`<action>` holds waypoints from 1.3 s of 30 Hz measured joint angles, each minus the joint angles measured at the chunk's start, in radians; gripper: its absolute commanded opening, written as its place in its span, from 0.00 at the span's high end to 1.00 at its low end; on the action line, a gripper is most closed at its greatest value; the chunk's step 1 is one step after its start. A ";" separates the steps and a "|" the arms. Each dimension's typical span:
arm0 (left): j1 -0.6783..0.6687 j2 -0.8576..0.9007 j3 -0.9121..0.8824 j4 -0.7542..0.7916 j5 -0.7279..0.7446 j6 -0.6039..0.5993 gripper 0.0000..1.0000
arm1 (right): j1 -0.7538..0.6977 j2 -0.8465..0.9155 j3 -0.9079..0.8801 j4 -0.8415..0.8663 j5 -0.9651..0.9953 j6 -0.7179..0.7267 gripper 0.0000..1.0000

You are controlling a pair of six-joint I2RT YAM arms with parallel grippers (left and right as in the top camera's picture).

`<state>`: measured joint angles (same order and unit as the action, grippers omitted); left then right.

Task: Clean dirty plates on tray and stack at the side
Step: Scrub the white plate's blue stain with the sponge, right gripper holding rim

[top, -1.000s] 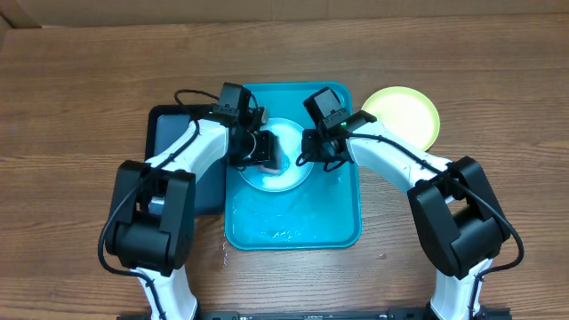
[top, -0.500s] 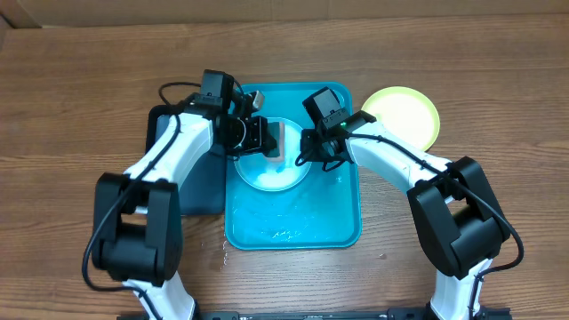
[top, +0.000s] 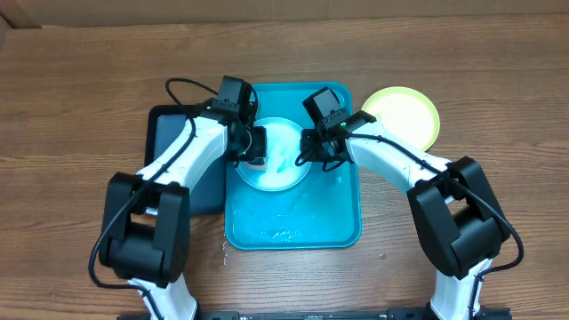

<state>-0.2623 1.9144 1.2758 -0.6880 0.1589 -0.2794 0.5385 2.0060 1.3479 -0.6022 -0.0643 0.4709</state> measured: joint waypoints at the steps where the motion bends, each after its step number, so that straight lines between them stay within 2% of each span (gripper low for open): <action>1: 0.000 0.016 0.000 0.000 -0.008 -0.005 0.96 | 0.000 0.000 0.000 0.000 0.000 0.000 0.96; 8: 0.009 0.077 0.022 0.000 0.051 -0.012 0.96 | 0.000 0.000 0.000 -0.002 0.002 0.000 0.96; 18: 0.033 0.147 0.030 0.087 0.438 0.045 0.96 | -0.006 0.000 0.000 -0.007 0.023 0.000 0.96; 23: 0.041 0.166 0.061 0.023 0.521 0.053 0.96 | -0.006 0.000 0.000 -0.005 0.021 -0.001 0.96; 29: 0.060 0.138 0.126 -0.067 0.491 0.077 0.96 | -0.002 0.000 0.000 0.000 0.010 0.000 0.96; 35: 0.053 0.014 0.146 -0.116 0.335 0.081 0.96 | 0.000 0.000 0.000 0.000 0.004 0.000 0.96; 39: 0.032 -0.007 0.150 -0.133 0.224 0.080 0.96 | 0.000 0.000 0.000 0.000 0.001 0.000 0.96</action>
<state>-0.2298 1.9076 1.4254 -0.8207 0.3832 -0.1989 0.5385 2.0060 1.3479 -0.6018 -0.0635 0.4709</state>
